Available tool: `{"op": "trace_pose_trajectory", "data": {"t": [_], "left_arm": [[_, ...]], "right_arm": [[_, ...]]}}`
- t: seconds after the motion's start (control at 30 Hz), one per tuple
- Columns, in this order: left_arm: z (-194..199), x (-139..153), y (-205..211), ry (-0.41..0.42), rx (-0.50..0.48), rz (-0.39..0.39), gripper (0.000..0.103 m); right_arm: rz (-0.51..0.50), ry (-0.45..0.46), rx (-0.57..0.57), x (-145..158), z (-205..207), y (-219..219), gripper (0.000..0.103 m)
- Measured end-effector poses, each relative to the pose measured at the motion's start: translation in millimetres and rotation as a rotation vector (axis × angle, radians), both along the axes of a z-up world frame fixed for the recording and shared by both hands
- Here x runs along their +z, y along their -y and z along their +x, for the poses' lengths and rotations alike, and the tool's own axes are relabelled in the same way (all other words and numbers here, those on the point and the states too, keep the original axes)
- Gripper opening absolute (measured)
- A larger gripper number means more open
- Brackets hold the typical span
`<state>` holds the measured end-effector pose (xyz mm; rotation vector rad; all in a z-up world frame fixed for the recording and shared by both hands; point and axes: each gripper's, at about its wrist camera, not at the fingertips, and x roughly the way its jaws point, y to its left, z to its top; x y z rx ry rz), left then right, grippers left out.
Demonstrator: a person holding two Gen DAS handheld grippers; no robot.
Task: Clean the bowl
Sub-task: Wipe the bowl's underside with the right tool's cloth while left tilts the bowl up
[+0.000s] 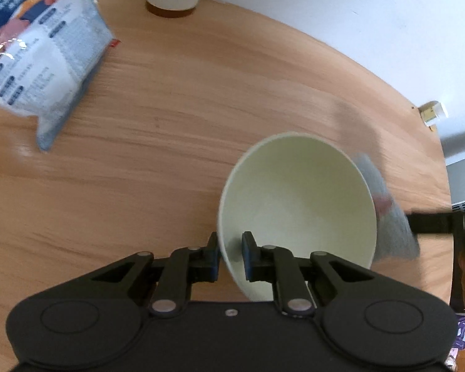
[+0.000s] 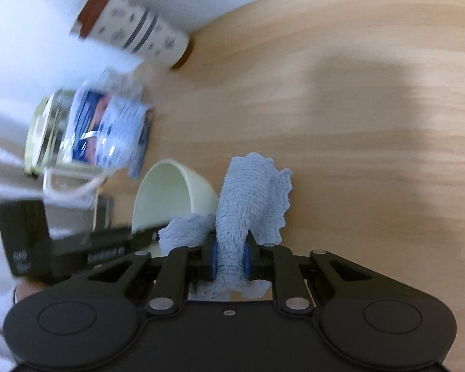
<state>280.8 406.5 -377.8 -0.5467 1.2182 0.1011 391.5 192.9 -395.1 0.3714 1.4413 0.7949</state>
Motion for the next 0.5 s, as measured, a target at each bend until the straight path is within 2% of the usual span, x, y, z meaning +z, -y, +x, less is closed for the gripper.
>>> {"op": "trace_pose_trajectory", "data": {"t": [0.23,0.33,0.5], "left_arm": [[-4.2,-4.6,-1.7,0.017,0.044,-0.053,0.016],[-13.1,-9.3,-9.7,0.029,0.077,-0.092,0.017],[-20.2,-12.8,-14.4,0.037,0.071,-0.107,0.017]], "right_arm": [[0.064,-0.018,-0.097,0.1,14.5,11.0,0.019],[0.12,-0.048,-0.143,-3.5,16.1,13.3,0.019],[0.198,-0.106,-0.197,-11.8,17.3,11.7,0.019]]}}
